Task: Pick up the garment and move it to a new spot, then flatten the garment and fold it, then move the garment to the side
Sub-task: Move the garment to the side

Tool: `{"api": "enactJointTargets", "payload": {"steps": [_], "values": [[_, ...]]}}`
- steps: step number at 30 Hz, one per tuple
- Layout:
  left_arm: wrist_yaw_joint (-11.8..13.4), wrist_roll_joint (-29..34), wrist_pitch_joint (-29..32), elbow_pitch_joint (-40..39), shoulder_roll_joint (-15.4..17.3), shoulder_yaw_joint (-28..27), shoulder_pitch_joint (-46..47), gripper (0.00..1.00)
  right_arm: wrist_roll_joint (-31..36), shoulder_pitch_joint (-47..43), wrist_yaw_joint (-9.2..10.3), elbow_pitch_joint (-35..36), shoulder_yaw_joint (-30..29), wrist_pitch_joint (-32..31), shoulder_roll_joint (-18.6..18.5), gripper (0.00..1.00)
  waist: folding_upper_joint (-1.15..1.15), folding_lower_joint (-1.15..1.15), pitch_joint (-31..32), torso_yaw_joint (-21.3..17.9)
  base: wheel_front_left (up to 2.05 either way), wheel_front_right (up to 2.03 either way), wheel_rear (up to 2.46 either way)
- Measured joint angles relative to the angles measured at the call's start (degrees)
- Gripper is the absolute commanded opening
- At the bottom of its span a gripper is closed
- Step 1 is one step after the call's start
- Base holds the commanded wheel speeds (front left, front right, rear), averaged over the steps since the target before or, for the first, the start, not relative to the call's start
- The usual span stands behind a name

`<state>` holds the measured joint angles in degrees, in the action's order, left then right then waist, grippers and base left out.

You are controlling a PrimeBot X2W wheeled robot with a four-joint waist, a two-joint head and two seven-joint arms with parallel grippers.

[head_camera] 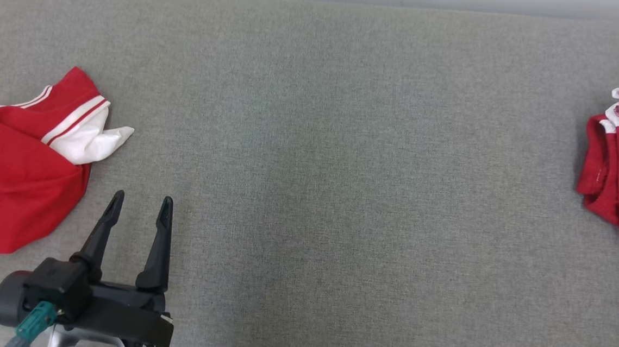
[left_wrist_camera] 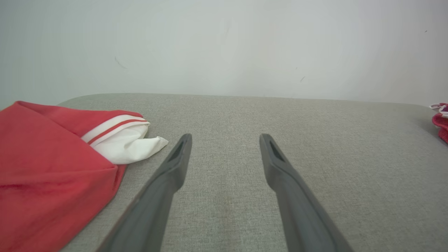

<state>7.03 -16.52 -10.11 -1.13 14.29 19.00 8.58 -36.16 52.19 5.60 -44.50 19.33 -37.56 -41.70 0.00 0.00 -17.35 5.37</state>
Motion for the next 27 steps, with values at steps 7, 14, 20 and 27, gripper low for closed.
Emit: {"api": "enactJointTargets", "payload": {"steps": [7,14,20,27], "values": [[0.0,-0.33,-0.08,1.98,-1.15,0.07,0.02,1.0,-3.04,-0.41,-3.15,1.89,-1.85,6.13,3.43,1.0,0.0,0.0,2.05,-0.1,0.0,0.0,0.0],[0.0,-1.78,-0.57,3.79,-1.0,-1.04,-0.44,1.0,-5.64,-6.03,-5.38,5.32,-3.31,14.57,8.69,1.0,0.0,0.0,5.24,-0.51,0.0,0.0,0.0],[0.0,-2.19,-0.6,4.82,-0.34,-2.02,-3.18,1.0,-7.51,-11.84,-5.91,10.11,-4.82,21.95,13.01,1.0,0.0,-0.01,8.42,-1.39,0.0,0.0,0.0],[0.02,-2.7,-0.97,5.89,0.36,-3.97,-6.87,1.0,-8.8,-18.11,-6.22,14.52,-4.86,28.29,18.29,1.0,0.01,-0.01,12.1,-3.22,0.0,0.0,0.0]]}}
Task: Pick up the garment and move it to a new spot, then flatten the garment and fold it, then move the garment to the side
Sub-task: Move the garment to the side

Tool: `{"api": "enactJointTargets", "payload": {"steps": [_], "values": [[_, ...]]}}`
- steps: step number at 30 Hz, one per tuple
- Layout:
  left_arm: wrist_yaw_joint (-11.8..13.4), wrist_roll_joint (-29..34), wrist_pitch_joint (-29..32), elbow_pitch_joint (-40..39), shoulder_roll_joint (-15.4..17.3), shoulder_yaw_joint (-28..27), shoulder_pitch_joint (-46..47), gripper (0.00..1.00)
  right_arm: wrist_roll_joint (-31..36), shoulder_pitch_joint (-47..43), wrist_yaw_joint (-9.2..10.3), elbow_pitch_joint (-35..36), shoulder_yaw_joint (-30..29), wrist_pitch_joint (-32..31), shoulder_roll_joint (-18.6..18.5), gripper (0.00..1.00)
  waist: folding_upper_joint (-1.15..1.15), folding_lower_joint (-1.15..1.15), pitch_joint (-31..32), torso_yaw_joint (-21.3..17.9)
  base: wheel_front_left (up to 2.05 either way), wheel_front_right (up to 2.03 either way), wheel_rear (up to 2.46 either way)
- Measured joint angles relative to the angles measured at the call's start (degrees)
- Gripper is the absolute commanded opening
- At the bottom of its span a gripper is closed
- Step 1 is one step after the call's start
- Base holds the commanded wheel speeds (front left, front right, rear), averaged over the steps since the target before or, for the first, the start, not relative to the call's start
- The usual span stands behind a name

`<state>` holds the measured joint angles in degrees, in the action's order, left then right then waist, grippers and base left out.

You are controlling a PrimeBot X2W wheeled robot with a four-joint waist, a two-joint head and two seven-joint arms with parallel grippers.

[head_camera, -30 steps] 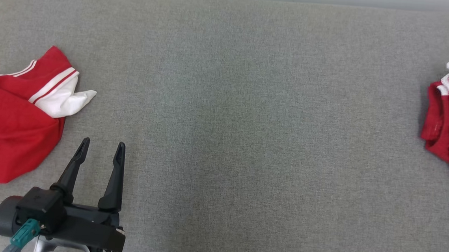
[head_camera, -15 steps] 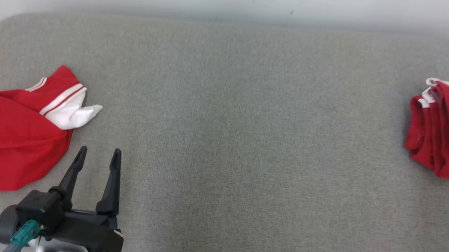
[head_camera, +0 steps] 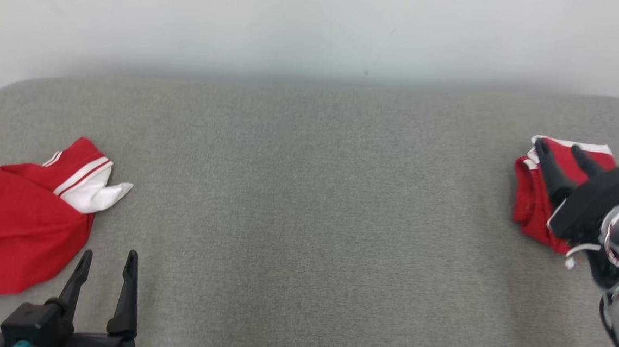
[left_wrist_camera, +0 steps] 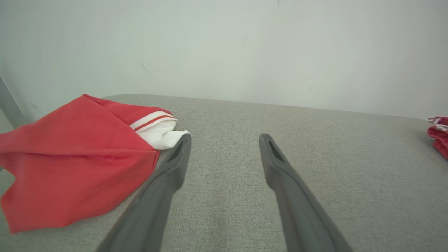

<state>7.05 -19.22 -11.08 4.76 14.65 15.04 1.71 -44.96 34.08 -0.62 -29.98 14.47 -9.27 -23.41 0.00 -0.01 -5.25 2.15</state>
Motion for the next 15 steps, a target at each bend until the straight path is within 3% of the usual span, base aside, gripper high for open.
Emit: {"api": "enactJointTargets", "payload": {"steps": [11,15], "values": [[0.02,0.55,0.15,-1.33,-0.22,-0.91,-5.57,1.0,0.51,-14.95,-0.3,8.75,0.99,8.23,2.25,1.0,0.0,0.0,6.09,-3.04,0.0,0.0,0.0],[0.02,0.56,0.46,-2.3,-0.24,-1.67,-6.5,1.0,1.97,-19.58,1.68,12.61,0.82,11.4,2.41,1.0,0.01,0.0,7.5,-3.98,0.0,0.0,0.0]]}}
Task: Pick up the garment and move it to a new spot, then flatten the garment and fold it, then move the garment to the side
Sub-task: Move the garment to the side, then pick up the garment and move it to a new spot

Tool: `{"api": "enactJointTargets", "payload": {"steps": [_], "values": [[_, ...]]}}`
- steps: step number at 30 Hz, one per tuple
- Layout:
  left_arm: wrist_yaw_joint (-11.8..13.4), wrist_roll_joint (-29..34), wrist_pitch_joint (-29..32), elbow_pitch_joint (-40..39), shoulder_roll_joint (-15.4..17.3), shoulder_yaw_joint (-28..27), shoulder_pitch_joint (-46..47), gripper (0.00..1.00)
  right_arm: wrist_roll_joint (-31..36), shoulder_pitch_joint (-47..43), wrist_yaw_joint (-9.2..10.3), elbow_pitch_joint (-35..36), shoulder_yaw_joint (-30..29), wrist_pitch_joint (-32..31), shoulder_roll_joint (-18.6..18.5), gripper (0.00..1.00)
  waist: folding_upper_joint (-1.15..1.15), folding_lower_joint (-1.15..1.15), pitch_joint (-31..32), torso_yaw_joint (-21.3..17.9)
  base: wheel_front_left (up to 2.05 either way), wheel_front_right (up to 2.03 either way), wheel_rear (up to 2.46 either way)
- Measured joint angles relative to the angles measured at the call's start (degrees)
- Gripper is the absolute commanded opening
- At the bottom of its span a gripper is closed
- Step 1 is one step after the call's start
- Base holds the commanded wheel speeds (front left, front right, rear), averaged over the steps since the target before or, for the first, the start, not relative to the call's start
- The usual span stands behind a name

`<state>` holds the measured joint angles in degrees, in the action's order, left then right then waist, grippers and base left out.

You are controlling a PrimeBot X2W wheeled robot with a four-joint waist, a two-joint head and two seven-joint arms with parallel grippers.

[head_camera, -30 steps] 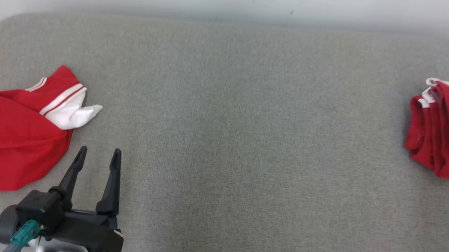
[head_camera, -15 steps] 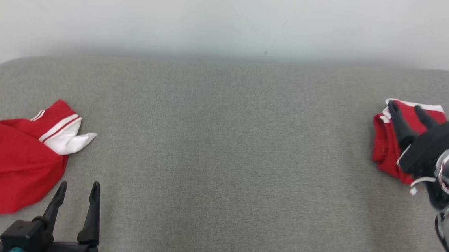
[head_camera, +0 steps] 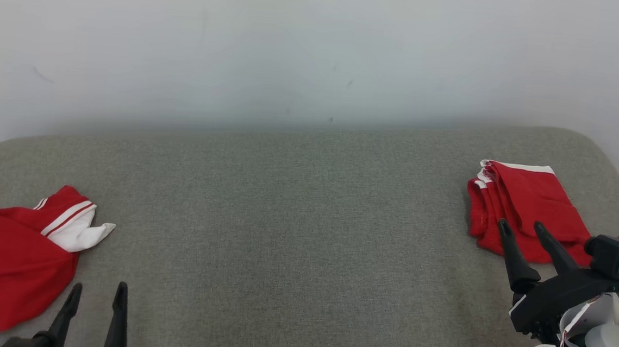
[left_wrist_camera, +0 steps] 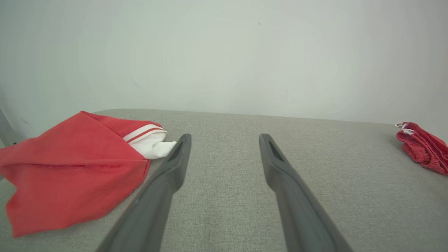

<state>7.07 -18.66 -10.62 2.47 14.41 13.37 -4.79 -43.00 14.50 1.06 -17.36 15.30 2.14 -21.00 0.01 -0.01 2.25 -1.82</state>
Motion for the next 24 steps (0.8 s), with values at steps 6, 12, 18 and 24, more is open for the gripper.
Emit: {"api": "enactJointTargets", "payload": {"steps": [6,12,18,24], "values": [[0.04,0.04,0.14,-1.09,-0.13,-2.29,-2.24,1.0,2.05,-3.09,2.2,3.66,-0.76,3.54,0.16,1.0,0.0,0.0,0.76,-1.1,0.0,0.0,0.0],[0.04,0.66,1.04,-1.96,-1.52,-4.1,-2.3,1.0,3.81,-8.59,3.5,7.78,-1.48,7.37,0.09,1.0,0.0,0.01,1.06,-1.56,0.0,0.0,0.0],[0.04,2.58,1.86,-3.48,-3.03,-5.52,-3.28,1.0,6.77,-12.77,4.1,12.16,-1.8,10.1,-1.64,1.0,-0.01,0.01,0.67,-1.55,0.0,0.0,0.0],[0.05,3.11,2.57,-4.31,-3.91,-6.8,-3.36,1.0,8.95,-17.01,5.52,14.01,-3.98,11.05,-0.96,1.0,-0.01,0.01,0.33,-1.4,0.0,0.0,0.0]]}}
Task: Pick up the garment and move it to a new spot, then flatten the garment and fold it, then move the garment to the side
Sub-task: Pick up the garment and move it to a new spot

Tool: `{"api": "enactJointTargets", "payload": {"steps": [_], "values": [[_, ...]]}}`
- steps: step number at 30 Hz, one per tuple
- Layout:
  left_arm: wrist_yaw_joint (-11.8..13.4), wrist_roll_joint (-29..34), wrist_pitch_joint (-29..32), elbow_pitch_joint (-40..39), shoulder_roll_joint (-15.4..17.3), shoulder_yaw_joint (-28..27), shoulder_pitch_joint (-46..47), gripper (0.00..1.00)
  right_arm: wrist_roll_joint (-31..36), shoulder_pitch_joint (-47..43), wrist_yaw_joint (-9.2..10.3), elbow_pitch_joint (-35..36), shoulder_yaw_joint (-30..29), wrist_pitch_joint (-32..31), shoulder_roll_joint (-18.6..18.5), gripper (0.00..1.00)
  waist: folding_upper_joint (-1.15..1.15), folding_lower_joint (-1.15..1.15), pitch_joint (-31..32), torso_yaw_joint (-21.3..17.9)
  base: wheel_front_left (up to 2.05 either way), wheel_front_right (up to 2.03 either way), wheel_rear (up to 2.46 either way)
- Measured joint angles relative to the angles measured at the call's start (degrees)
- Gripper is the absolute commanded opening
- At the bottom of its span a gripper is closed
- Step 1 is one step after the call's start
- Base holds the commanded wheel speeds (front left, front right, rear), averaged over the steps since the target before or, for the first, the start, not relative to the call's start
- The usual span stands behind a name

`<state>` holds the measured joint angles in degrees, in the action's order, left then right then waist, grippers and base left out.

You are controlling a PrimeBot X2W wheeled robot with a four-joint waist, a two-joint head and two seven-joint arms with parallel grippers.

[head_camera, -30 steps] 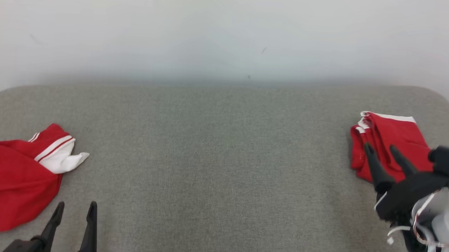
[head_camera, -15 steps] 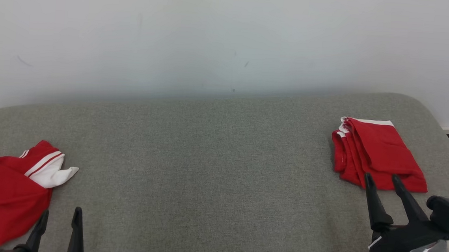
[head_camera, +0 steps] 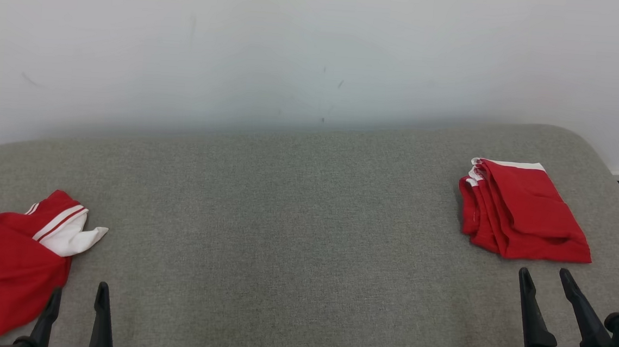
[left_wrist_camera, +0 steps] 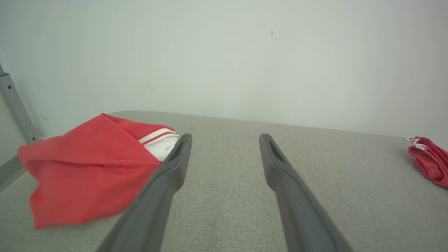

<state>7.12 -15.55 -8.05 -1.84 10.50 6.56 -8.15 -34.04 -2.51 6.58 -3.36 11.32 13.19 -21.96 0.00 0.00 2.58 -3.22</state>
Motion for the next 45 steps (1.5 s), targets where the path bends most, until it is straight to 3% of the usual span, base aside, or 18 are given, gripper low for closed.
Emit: {"api": "enactJointTargets", "payload": {"steps": [45], "values": [[-0.01,3.01,7.51,-3.78,0.9,0.21,-1.07,1.0,6.3,-6.66,0.57,5.64,-8.96,-3.69,3.88,1.0,0.0,0.0,-0.34,1.55,0.0,0.0,0.0]]}}
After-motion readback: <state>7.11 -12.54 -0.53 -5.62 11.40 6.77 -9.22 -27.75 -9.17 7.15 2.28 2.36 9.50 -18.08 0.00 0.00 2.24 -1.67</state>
